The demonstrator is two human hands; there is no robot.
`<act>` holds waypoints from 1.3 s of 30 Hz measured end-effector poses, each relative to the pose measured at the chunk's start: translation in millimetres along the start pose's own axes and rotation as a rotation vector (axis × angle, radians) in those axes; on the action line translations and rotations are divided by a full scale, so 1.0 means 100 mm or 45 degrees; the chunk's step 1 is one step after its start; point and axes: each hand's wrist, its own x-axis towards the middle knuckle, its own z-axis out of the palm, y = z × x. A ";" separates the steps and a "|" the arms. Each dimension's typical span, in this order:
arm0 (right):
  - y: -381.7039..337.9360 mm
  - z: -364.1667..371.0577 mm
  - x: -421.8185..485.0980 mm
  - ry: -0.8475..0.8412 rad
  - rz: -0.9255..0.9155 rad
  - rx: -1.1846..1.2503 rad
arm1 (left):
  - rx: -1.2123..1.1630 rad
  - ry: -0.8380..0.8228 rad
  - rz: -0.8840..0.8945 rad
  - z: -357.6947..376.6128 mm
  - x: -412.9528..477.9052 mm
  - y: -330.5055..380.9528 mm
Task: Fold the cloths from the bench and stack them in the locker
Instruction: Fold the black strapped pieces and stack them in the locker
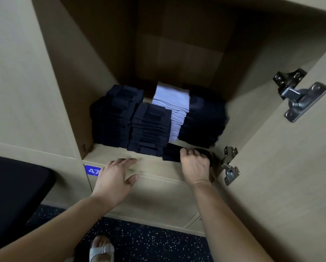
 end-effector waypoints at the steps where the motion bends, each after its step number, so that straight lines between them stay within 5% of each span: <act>1: -0.01 0.01 -0.02 -0.002 0.002 0.008 | 0.000 -0.003 0.005 0.00 0.00 0.00; 39: 0.07 0.03 0.21 -0.348 -0.057 0.379 | 0.072 -0.013 0.072 -0.08 0.02 -0.04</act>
